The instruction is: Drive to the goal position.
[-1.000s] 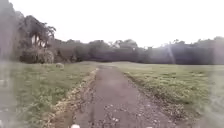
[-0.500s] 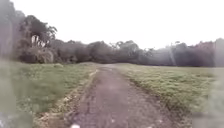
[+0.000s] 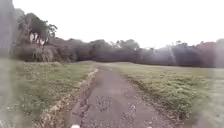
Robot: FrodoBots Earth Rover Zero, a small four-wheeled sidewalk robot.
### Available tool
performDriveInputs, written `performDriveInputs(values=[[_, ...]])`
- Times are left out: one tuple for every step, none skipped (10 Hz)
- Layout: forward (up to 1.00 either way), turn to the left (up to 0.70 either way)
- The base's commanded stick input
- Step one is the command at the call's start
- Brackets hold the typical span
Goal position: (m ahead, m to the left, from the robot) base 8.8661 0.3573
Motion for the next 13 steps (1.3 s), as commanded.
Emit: performDriveInputs(values=[[0.7, 0.02], [0.7, 0.02], [0.7, 0.02], [0.7, 0.03], [0.7, 0.04], [0.7, 0.06], [0.7, 0.08], [0.7, 0.11], [0.7, 0.01], [0.7, 0.0], [0.7, 0.0], [0.7, 0.0], [0.7, 0.0]])
